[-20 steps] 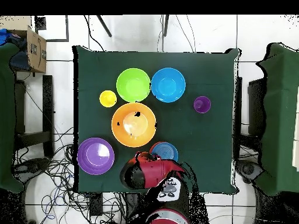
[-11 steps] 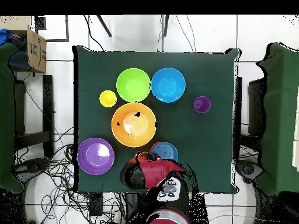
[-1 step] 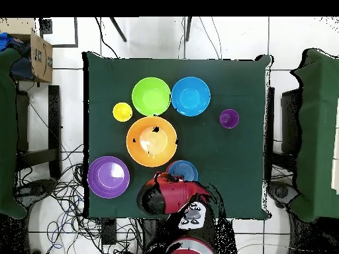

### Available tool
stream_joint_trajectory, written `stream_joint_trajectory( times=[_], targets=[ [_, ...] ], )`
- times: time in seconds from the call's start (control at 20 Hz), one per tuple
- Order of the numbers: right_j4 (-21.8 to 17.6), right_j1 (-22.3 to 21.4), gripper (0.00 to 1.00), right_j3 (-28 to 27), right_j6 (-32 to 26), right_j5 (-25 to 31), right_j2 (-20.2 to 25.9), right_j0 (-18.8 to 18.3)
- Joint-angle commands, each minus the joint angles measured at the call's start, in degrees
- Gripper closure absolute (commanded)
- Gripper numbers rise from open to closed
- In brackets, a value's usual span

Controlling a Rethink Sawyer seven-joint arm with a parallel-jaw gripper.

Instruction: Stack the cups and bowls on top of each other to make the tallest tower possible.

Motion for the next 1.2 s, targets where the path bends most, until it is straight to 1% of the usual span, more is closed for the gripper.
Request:
stream_joint_trajectory(
  times=[0.05, 1.1, 1.2],
  targets=[
    [3.28, 2.93, 0.00, -0.37, 8.61, -1.18, 6.64, 0.91],
    [3.08, 3.10, 0.00, -0.61, 8.54, -2.36, 6.38, 1.00],
    [3.16, 1.22, 0.00, -0.38, 7.79, -0.41, 7.21, 0.40]
  ],
)
